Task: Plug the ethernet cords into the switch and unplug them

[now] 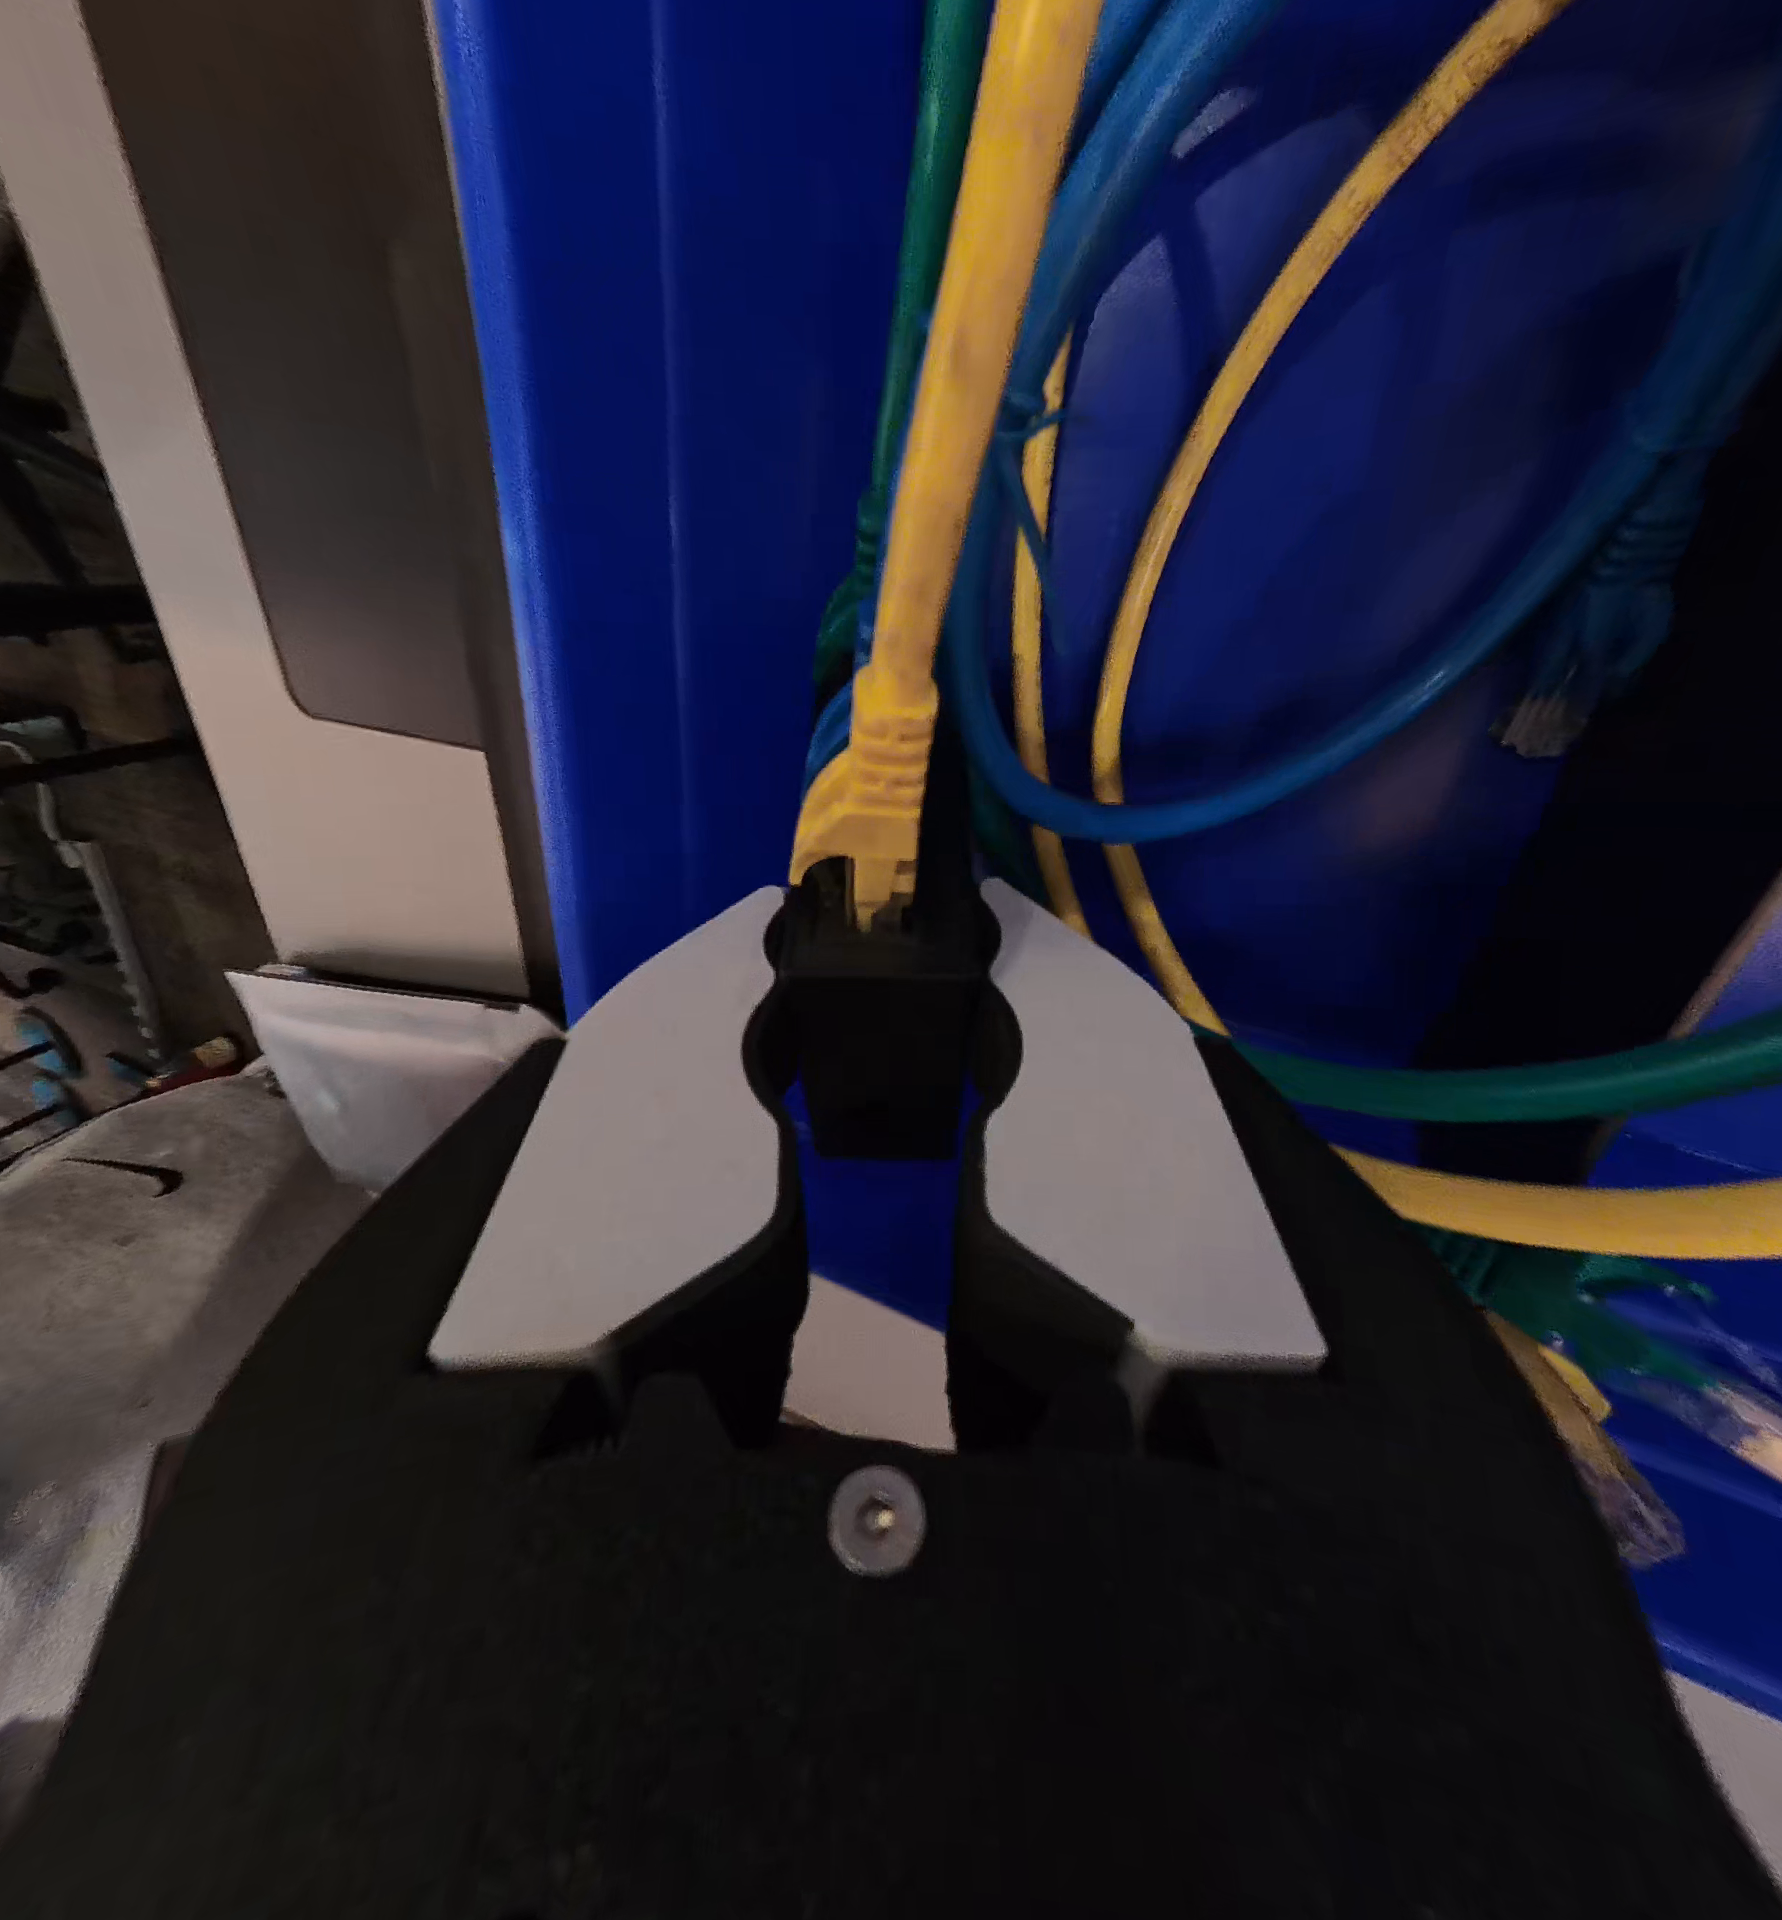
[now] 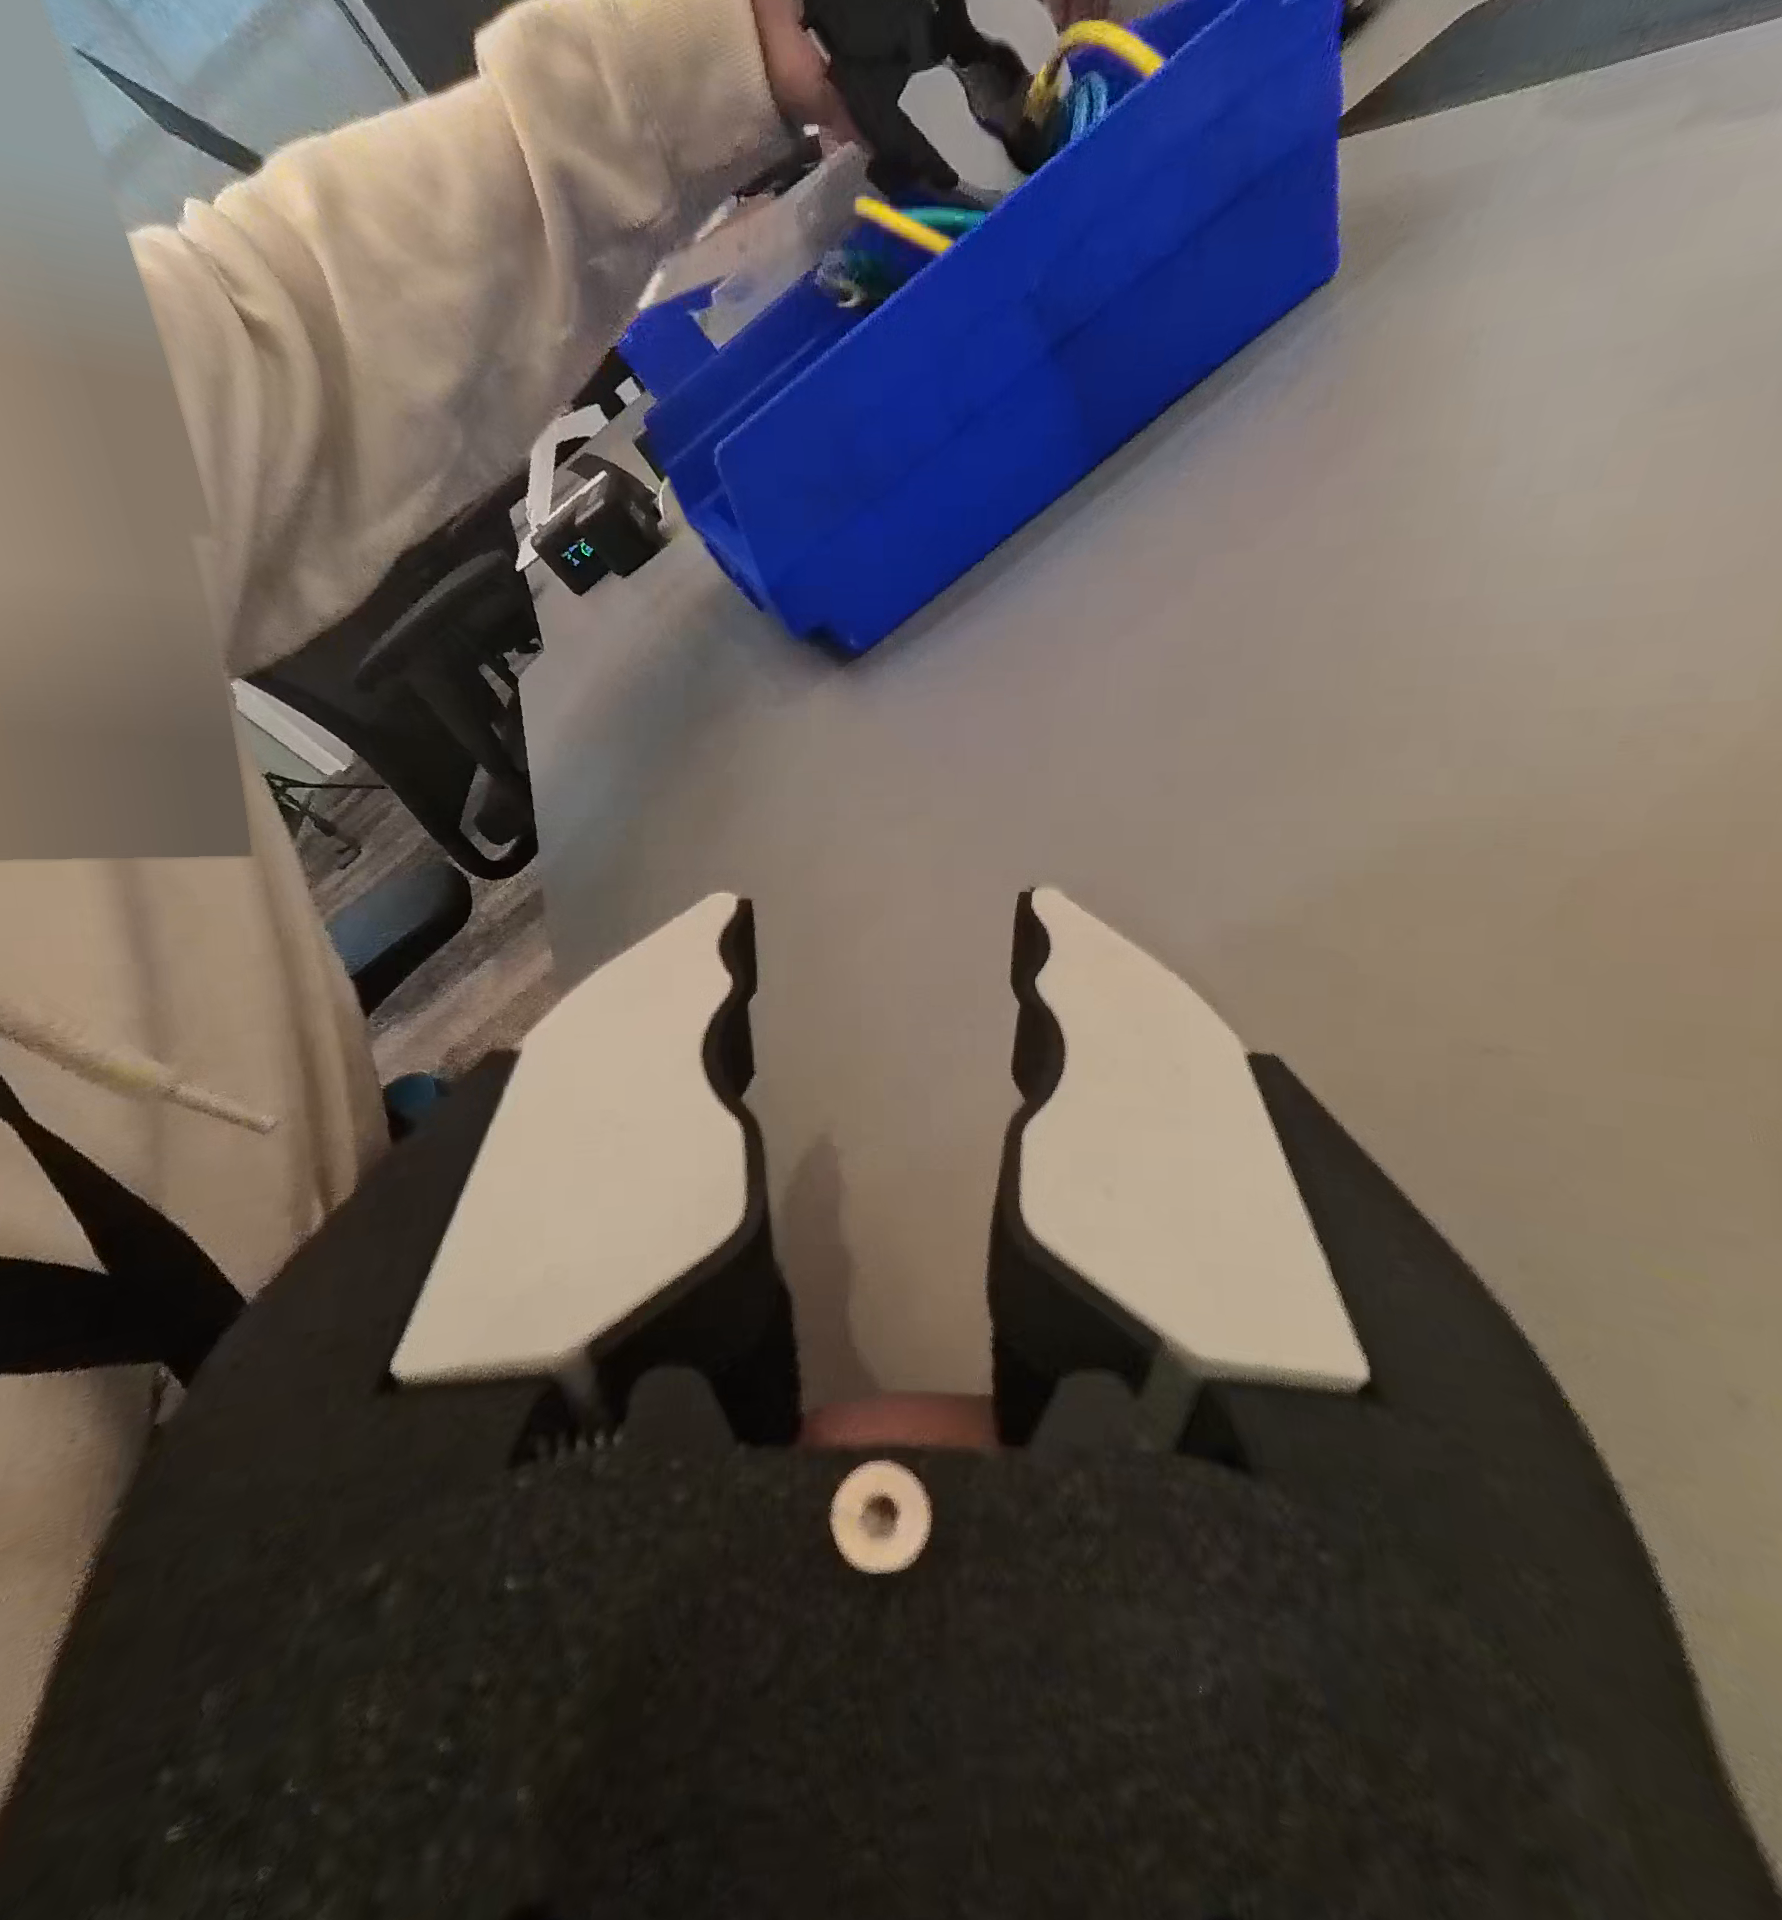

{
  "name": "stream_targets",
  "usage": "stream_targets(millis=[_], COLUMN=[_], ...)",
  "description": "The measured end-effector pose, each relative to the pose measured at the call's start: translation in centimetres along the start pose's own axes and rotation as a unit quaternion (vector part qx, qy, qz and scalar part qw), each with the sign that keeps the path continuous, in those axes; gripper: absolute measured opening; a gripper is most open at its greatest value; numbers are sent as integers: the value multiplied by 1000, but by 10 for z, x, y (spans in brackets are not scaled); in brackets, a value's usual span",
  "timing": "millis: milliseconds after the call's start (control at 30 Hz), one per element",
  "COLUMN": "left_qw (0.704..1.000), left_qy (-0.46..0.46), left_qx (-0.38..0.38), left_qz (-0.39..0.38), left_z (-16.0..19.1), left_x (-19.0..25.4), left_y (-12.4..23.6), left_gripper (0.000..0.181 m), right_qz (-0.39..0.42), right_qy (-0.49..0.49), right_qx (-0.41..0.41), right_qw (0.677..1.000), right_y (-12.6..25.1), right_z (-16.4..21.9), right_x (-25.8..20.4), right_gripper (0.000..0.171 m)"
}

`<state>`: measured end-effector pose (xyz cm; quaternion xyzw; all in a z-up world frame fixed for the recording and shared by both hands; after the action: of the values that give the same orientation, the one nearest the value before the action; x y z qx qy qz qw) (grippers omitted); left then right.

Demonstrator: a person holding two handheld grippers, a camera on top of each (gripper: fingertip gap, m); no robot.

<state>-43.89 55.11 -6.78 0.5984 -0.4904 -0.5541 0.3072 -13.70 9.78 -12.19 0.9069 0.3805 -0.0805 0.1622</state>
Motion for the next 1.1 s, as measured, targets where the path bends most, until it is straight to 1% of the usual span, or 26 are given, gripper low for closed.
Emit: stream_targets(millis=[67,133,200,267,333,400,533,633,700,800,900,1000,1100], left_qw=[1000,999,997,993,986,975,944,913,894,857,826,813,822], left_qy=[-7,-12,-17,-18,-14,-5,9,-3,-10,-25,-25,-33,-51], left_qx=[8,6,3,9,19,32,70,96,127,179,257,323,346], left_qz=[-26,-50,-78,-116,-165,-218,-324,-396,-429,-483,-500,-483,-450], left_z=[-3,-4,-4,-2,1,4,1,-16,-35,-69,-110,-153,-192], left_x=[2,4,6,8,10,12,23,43,61,92,126,159,189], left_y=[8,24,47,79,120,170,276,339,369,398,413,410,382], left_gripper=[29,29,29,29,29,29,29,29,29,29,29,29,29], right_qz=[2,0,2,7,12,17,19,21,29,38,47,65,74], right_qy=[0,0,6,16,25,33,53,83,111,136,158,196,231], right_qx=[2,4,2,-1,3,12,28,36,43,68,100,116,117], right_qw=[1000,1000,1000,1000,1000,999,998,996,992,988,981,971,963], right_y=[1,3,4,6,8,13,23,32,40,55,73,88,97], right_z=[0,-1,-2,-3,-7,-11,-20,-30,-41,-60,-79,-93,-100], right_x=[0,0,0,0,-1,-5,-18,-29,-37,-49,-66,-85,-104], right_gripper=[47,47,47,47,47,47,46,46,46,46,46,46,46])
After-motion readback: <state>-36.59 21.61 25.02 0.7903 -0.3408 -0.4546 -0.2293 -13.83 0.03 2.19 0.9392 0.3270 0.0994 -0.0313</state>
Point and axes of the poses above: each gripper's, where its closed fingertips meet, y back along the fingers, z out of its underside, x = y × z across the jaws, the point moved 9 cm from there along y, back along the fingers, and after that the axes turned 15 degrees about y, right-handed, at the moved point
